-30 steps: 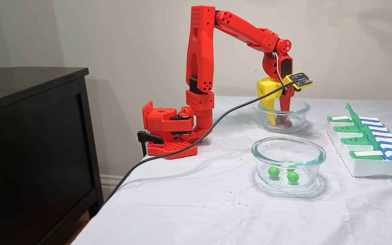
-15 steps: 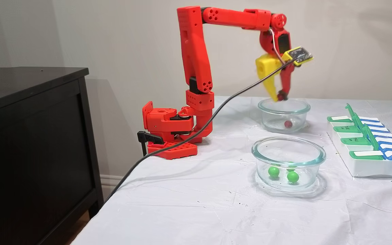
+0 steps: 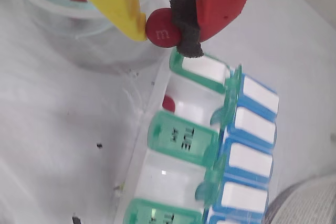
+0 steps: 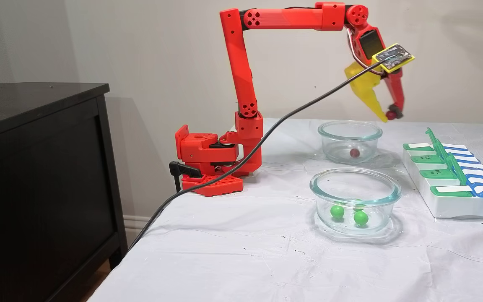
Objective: Sort medicines into box.
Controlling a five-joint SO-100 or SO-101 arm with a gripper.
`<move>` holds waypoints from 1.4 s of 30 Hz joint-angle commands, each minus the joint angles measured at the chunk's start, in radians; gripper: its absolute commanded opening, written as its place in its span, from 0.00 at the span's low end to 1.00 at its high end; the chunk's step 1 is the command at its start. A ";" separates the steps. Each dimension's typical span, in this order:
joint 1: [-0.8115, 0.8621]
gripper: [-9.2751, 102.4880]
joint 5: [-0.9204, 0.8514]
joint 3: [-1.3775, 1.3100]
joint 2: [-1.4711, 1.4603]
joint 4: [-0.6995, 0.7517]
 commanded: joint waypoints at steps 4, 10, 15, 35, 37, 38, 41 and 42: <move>0.117 0.08 -0.028 -0.155 -0.106 -0.063; 0.140 0.08 -0.032 -0.150 -0.204 -0.179; 0.141 0.08 -0.037 -0.186 -0.253 -0.181; 0.130 0.25 -0.063 -0.267 -0.264 -0.063; 0.130 0.23 -0.080 -0.291 -0.222 -0.011; 0.130 0.22 -0.091 -0.301 -0.206 0.009; 0.127 0.17 -0.124 -0.331 -0.137 0.098; 0.124 0.16 -0.129 -0.336 -0.110 0.117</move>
